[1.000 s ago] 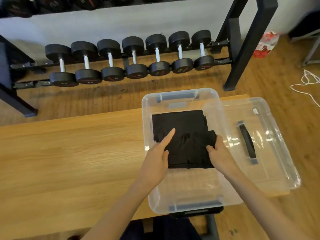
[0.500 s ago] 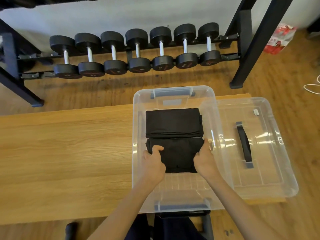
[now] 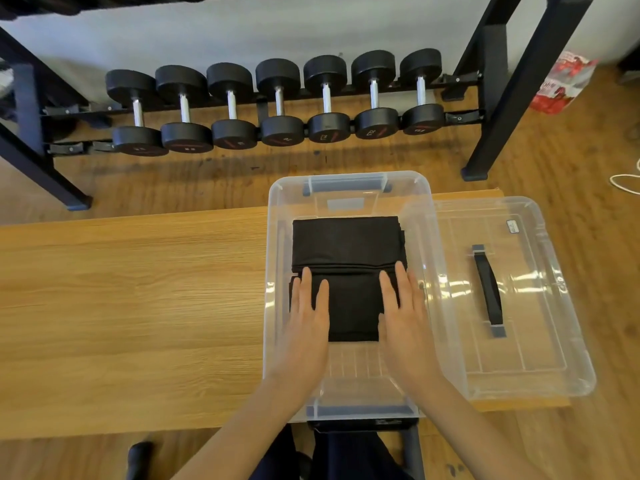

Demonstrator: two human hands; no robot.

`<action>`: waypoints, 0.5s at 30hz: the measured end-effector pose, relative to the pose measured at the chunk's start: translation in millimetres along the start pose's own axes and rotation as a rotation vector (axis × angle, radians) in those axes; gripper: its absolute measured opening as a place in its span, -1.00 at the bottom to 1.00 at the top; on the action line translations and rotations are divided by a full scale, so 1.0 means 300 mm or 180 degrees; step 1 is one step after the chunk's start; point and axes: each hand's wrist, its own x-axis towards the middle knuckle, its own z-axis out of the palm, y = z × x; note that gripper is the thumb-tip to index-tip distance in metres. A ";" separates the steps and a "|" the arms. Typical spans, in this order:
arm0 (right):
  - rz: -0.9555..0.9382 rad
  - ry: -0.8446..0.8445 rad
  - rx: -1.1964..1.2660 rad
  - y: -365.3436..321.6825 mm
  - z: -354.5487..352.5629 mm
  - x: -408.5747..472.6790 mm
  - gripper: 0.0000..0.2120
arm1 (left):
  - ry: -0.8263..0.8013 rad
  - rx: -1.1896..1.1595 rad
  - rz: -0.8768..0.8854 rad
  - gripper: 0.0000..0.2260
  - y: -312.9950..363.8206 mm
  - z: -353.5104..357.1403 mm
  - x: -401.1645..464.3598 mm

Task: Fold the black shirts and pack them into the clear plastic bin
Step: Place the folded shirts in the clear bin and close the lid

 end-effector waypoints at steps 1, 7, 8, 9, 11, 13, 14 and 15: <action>0.0007 -0.0078 0.0066 -0.006 0.003 0.005 -0.31 | -0.0074 0.0025 0.0019 -0.20 0.005 0.001 0.009; 0.0273 -0.0551 0.0198 -0.012 0.031 0.023 -0.39 | -0.0292 0.0188 -0.0260 -0.33 0.021 0.053 0.055; 0.0316 -0.0594 0.0205 -0.011 0.035 0.028 -0.38 | -0.0309 0.0194 -0.0291 -0.35 0.020 0.066 0.059; 0.0373 -0.0636 0.0220 -0.008 0.039 0.033 -0.37 | -0.0320 0.0232 -0.0274 -0.37 0.017 0.079 0.062; 0.0441 -0.0675 0.0216 -0.003 0.044 0.047 -0.34 | -0.0242 0.0077 -0.0339 -0.39 0.015 0.089 0.067; 0.0446 -0.0683 0.0192 0.002 0.046 0.058 -0.33 | -0.0235 -0.0033 -0.0375 -0.38 0.017 0.093 0.069; 0.0442 -0.0673 0.0190 0.002 0.047 0.063 -0.33 | -0.0249 -0.0101 -0.0406 -0.37 0.019 0.093 0.067; 0.0442 -0.0663 0.0193 0.001 0.045 0.064 -0.33 | -0.0234 -0.0210 -0.0428 -0.35 0.020 0.096 0.068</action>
